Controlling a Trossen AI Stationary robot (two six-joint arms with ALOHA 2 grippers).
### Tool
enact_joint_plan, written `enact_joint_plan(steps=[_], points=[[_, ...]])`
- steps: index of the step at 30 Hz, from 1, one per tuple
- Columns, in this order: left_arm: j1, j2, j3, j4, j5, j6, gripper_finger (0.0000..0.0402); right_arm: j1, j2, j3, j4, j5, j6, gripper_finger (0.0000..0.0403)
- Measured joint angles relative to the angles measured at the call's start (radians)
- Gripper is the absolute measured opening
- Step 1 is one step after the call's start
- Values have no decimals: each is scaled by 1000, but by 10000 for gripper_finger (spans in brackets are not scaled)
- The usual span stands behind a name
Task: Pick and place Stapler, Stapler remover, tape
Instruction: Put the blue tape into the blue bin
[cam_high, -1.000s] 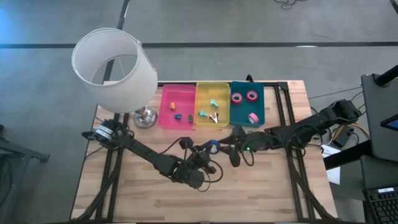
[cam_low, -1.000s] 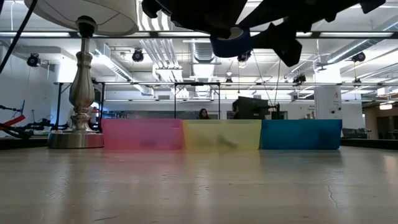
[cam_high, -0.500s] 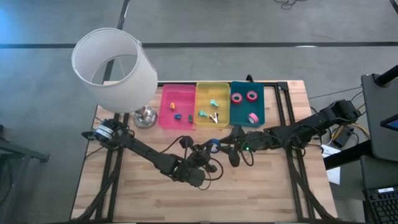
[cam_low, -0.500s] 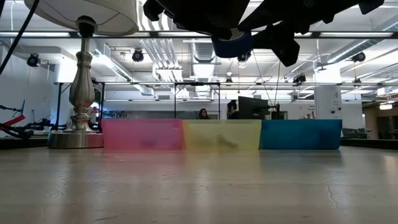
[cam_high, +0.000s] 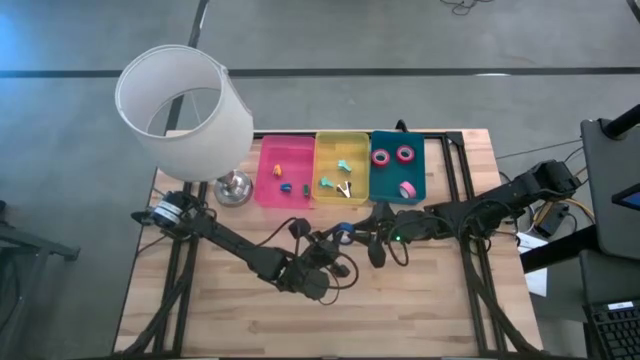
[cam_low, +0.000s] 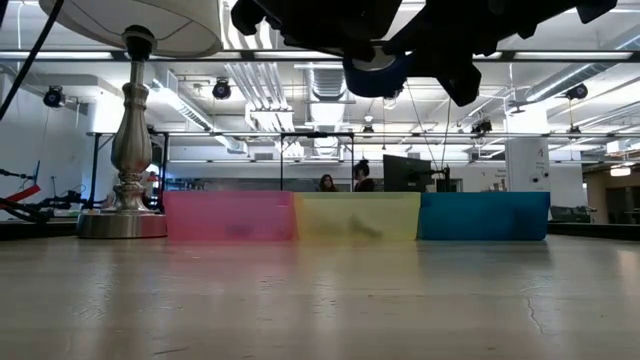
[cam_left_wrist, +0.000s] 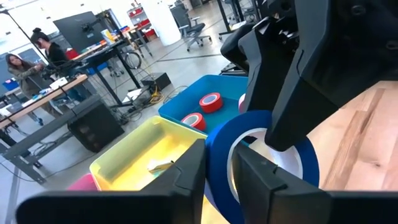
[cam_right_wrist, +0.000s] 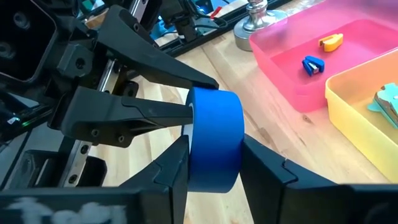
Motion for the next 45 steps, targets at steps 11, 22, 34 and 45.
enact_joint_plan(steps=[11, 22, 34, 45], points=[[1, 0, 0, -1, 22, -1, 92, -3, 0, 0, -16, -1, -15, 116], [5, -2, 1, -37, 76, -52, 135, -8, 1, 0, -44, 8, -14, 115], [3, -2, 1, -51, 85, -92, 168, -89, -47, 0, -114, 19, -19, 112], [5, -2, -13, -95, 242, -221, 168, -242, -144, 0, -306, 115, -83, 113]])
